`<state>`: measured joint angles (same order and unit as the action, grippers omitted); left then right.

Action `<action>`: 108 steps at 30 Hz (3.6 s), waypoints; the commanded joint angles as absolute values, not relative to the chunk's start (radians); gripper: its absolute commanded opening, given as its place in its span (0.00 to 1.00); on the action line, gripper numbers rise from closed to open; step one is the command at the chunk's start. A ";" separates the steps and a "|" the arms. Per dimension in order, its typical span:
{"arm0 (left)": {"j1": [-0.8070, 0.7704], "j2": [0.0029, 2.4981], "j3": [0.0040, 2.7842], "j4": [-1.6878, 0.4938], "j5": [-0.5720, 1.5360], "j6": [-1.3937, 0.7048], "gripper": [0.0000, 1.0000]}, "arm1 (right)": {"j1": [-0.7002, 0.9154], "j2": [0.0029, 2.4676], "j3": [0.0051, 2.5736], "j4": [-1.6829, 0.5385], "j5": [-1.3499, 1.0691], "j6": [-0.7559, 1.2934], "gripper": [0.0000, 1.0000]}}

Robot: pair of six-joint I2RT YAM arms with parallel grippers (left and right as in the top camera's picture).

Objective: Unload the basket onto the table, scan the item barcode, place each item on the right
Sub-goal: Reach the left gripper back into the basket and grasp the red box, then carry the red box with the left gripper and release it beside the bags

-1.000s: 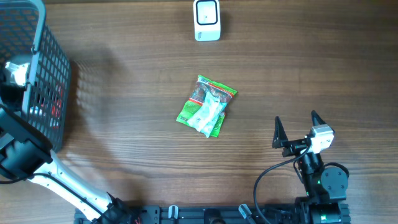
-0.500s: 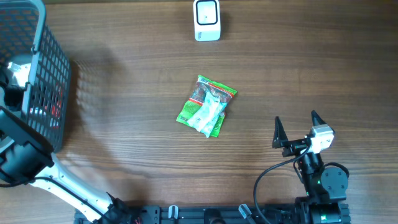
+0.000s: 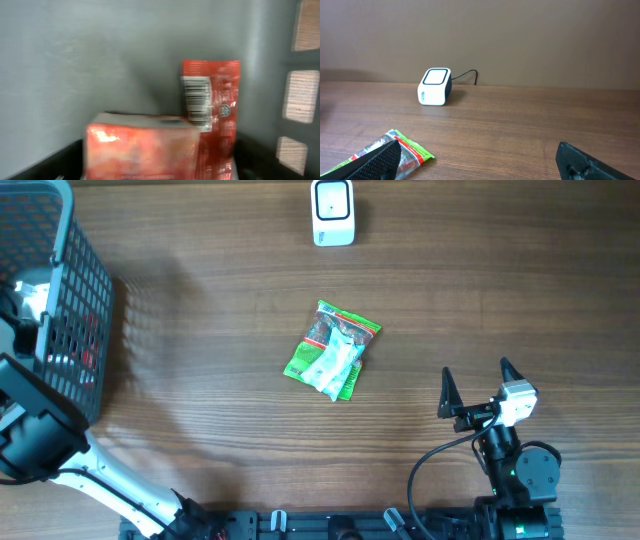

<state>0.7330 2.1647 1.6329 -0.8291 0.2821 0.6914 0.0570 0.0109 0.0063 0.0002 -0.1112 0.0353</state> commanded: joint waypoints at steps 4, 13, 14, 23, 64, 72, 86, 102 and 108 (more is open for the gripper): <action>0.658 2.270 1.534 -0.879 0.182 0.665 1.00 | 0.053 0.004 0.005 0.006 -0.106 0.026 1.00; 0.657 2.270 1.459 -0.803 0.136 0.665 0.66 | 0.053 0.004 0.005 0.006 -0.106 0.026 1.00; 0.657 2.270 1.459 -0.800 0.137 0.665 0.66 | 0.053 0.004 0.005 0.006 -0.106 0.026 1.00; 0.656 2.128 1.618 -0.830 0.136 0.521 0.58 | 0.053 0.004 0.005 0.006 -0.106 0.026 1.00; 0.670 2.285 1.719 -0.708 0.261 0.886 1.00 | 0.053 0.004 0.005 0.006 -0.106 0.027 1.00; 0.670 2.307 1.719 -0.794 0.234 0.882 0.47 | 0.053 0.004 0.005 0.006 -0.106 0.026 1.00; 0.670 2.184 1.719 -0.736 0.159 0.641 0.08 | 0.053 0.004 0.005 0.006 -0.106 0.027 1.00; 0.632 1.560 1.719 -0.699 0.311 0.106 0.04 | 0.053 0.004 0.005 0.006 -0.106 0.026 1.00; 0.526 1.294 1.719 -0.991 0.440 -0.044 0.04 | 0.053 0.004 0.005 0.006 -0.106 0.027 1.00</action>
